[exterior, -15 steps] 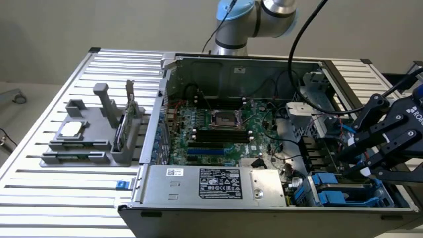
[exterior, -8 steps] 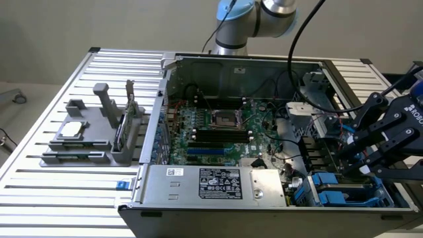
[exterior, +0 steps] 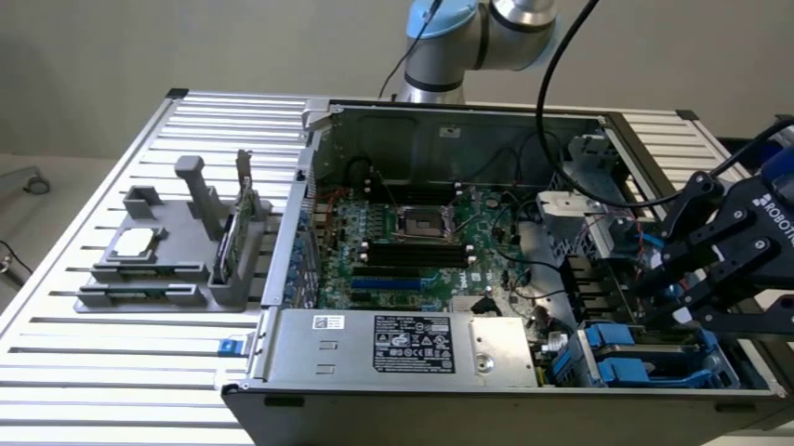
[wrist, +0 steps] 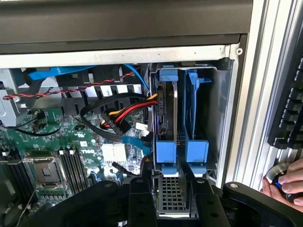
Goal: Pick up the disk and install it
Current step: 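Insert the first disk wire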
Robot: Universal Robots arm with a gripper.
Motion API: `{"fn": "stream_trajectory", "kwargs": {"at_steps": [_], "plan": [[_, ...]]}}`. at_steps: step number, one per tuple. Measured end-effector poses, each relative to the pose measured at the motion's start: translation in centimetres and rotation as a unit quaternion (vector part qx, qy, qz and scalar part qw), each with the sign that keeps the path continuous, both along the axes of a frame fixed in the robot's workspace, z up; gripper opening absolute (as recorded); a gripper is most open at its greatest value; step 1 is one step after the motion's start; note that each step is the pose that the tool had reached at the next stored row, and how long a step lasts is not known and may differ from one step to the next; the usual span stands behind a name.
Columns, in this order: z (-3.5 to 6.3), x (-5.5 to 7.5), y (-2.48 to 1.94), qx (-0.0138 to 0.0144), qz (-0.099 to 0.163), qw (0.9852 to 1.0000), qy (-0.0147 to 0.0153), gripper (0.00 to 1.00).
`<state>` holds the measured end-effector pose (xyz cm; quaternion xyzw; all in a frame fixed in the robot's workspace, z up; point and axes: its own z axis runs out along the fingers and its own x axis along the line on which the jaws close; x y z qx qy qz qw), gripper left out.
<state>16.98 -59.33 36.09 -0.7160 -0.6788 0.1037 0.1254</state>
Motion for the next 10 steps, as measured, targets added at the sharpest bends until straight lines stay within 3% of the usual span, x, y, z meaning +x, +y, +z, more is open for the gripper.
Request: {"fn": "stream_trajectory", "kwargs": {"at_steps": [4, 10], "plan": [[0.13, -0.07, 0.33, 0.0, 0.0, 1.0, -0.0013, 0.36], [0.16, -0.07, 0.93, 0.0003, 0.0, 1.0, -0.0079, 0.36]]}}
